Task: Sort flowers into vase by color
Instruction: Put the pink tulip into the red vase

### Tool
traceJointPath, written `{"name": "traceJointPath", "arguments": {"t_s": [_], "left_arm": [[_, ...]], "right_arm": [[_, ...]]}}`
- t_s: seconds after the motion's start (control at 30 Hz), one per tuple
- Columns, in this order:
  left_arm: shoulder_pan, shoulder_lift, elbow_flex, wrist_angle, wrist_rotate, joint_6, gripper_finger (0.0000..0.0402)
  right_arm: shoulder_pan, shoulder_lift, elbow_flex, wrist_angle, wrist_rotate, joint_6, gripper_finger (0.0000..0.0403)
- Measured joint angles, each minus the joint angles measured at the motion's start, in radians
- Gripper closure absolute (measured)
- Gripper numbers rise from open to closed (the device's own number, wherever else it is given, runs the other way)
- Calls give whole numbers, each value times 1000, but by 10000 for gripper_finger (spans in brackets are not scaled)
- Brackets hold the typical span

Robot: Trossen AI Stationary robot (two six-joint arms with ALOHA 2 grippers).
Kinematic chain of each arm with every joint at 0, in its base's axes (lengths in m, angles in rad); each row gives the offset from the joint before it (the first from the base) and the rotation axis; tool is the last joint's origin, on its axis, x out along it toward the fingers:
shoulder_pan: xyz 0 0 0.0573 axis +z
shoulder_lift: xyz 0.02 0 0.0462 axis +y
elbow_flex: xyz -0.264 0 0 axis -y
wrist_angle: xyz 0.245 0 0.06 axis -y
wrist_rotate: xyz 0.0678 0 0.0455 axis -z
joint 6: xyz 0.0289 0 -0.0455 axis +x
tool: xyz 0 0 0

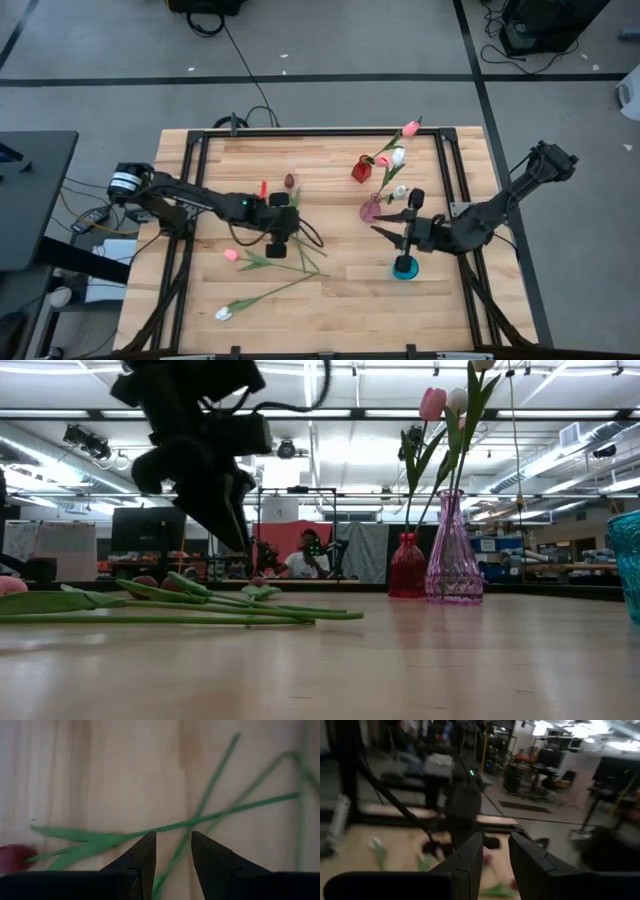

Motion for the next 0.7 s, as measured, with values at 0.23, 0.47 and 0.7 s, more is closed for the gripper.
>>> {"name": "traceJointPath", "arguments": {"t_s": [0.23,0.47,0.7], "left_arm": [[-25,-110,-174,167,287,-89,273],[-222,-70,-176,69,125,-217,273],[-305,-61,-151,73,-68,-320,273]], "right_arm": [[-6,31,-5,-13,-1,-19,296],[-5,37,-6,-36,-7,27,296],[-35,37,-6,-34,-81,88,296]]}}
